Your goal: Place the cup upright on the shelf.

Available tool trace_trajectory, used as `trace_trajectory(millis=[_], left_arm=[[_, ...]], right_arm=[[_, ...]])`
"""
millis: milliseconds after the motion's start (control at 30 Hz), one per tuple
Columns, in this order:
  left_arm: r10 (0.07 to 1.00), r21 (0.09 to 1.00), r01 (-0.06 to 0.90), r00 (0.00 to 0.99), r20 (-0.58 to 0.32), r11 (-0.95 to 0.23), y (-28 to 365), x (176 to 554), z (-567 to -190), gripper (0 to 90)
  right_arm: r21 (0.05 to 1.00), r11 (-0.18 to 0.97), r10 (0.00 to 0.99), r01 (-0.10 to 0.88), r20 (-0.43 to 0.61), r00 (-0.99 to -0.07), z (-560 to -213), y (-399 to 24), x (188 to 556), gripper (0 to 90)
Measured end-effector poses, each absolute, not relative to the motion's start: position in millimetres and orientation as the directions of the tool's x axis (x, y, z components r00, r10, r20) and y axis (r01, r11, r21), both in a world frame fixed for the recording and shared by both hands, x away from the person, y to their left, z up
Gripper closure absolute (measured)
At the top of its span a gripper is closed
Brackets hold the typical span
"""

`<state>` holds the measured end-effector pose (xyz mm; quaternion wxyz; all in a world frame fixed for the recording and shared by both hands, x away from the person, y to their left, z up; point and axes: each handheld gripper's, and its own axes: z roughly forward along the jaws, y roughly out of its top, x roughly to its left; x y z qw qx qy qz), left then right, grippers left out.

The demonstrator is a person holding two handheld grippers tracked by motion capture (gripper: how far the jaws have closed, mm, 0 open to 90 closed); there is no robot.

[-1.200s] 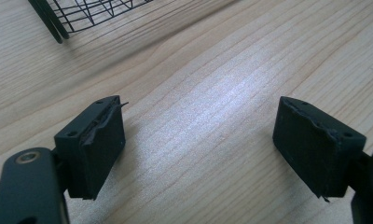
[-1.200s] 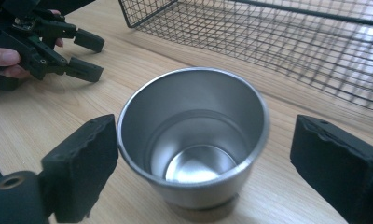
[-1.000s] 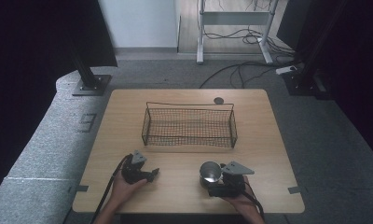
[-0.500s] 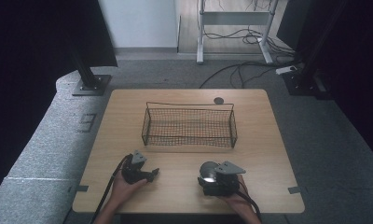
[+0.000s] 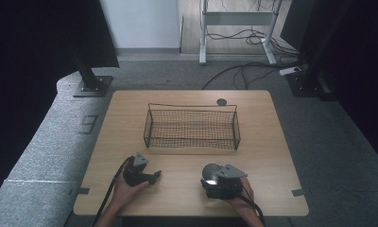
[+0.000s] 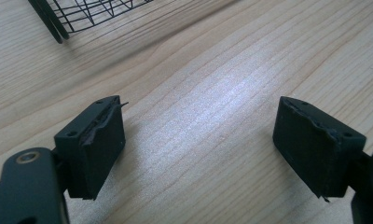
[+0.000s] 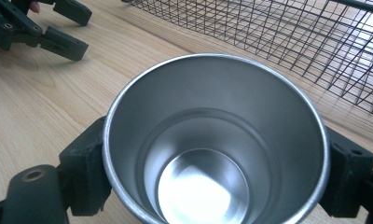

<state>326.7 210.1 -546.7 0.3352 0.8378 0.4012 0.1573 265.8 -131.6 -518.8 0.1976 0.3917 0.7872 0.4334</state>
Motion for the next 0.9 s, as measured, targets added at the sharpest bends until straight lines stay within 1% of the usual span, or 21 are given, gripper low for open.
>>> trace_trajectory(millis=[333,900], left_arm=[[0.777,0.688,0.567,0.629,-0.006,-0.453,210.1,326.7,-546.7,16.6],[0.777,0.688,0.567,0.629,-0.006,-0.453,210.1,326.7,-546.7,16.6]], right_arm=[[0.845,0.309,0.782,0.437,0.037,-0.622,-516.3,-132.8,264.6,15.1],[0.885,0.247,0.785,0.395,0.056,-0.616,-491.3,-146.4,260.9,15.4]])
